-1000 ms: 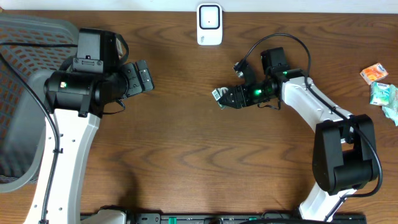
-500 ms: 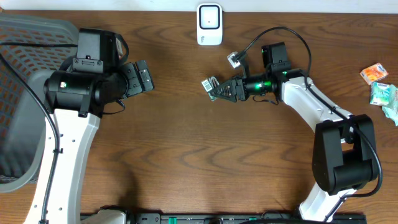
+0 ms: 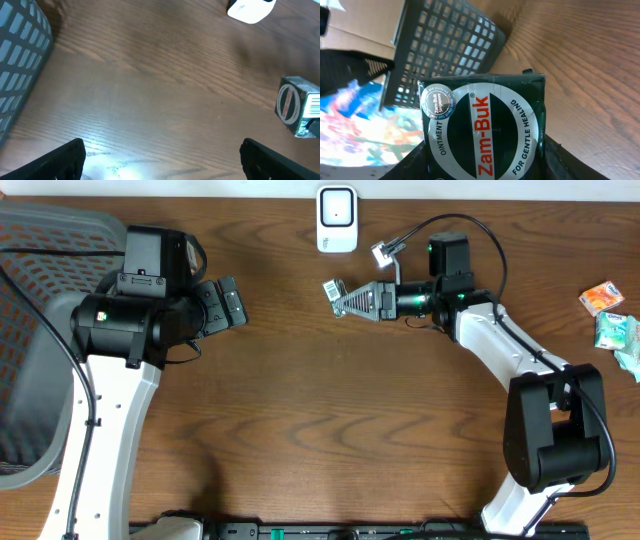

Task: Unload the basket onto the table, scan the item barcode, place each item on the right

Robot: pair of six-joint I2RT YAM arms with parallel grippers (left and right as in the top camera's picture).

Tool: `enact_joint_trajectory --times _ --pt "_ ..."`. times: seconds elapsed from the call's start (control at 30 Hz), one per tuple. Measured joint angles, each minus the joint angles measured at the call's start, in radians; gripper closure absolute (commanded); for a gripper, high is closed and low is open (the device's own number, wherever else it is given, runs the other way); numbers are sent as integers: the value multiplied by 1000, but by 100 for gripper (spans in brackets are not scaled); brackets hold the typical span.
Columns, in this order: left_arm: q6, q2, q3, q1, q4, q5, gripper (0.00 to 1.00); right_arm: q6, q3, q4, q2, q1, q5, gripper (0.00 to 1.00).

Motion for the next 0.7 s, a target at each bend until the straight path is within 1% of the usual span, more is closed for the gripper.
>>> enact_joint_trajectory --times 0.1,0.23,0.7 --pt "0 0 0 0 0 0 2 54 0 18 0 0 -10 55" --pt "0 0 0 0 0 0 2 91 0 19 0 0 -16 55" --pt "0 0 0 0 0 0 2 109 0 19 0 0 -19 56"
